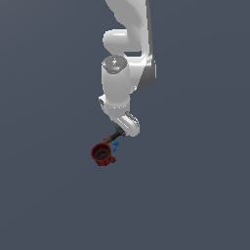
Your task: Pick up a designated object from a clutter of objects.
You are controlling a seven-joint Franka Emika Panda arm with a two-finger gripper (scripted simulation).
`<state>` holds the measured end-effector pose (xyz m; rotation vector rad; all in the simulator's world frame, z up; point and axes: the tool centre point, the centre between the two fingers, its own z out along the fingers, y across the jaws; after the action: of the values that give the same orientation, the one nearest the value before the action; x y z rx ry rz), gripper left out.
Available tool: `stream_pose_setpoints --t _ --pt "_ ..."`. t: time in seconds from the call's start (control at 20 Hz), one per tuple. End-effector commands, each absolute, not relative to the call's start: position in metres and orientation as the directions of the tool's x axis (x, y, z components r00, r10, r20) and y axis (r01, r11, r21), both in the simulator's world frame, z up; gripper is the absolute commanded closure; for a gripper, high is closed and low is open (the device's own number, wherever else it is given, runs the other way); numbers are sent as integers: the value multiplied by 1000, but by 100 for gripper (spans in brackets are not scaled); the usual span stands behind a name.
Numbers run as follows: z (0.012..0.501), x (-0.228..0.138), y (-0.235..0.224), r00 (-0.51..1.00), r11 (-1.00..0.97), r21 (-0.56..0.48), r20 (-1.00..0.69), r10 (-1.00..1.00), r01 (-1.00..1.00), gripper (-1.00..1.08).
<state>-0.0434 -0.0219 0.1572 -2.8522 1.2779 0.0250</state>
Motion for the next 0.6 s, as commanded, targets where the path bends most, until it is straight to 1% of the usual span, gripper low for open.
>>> stream_pose_setpoints --t 0.0,0.55 --pt "146 -50 -22 610 -610 -7 -20 -792 -792 -92" --pt "108 -77 -24 378 -378 -1 -8 -926 -926 -92"
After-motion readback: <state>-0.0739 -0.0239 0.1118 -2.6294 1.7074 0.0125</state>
